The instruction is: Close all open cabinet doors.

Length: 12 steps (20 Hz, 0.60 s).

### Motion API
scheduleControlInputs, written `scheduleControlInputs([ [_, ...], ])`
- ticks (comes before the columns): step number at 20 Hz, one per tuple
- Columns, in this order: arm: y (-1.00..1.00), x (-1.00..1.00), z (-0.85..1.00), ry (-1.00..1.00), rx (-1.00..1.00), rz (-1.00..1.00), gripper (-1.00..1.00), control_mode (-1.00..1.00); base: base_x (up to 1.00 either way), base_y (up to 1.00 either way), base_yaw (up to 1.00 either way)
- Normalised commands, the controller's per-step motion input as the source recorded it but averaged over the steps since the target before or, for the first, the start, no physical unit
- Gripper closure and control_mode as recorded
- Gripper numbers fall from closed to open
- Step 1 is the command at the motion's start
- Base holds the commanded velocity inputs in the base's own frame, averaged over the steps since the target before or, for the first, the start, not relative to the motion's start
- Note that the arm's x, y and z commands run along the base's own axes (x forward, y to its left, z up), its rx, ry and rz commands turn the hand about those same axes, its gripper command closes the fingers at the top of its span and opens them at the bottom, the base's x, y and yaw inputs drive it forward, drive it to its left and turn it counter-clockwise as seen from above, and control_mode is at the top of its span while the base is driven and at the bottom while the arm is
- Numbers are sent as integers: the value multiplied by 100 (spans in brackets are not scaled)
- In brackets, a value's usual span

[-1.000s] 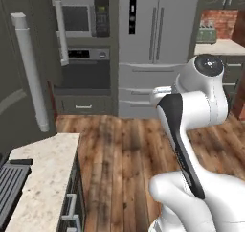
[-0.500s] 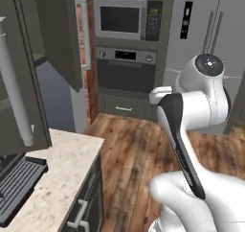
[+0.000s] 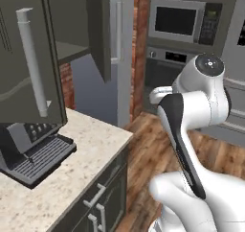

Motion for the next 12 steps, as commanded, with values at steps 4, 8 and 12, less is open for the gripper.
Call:
scheduleControlInputs([
  [4,0,0,0,0,0,0,-100,100,19,0,52],
  [8,0,0,0,0,0,0,-100,100,45,-2,51],
  [12,0,0,0,0,0,0,-100,100,56,-4,46],
])
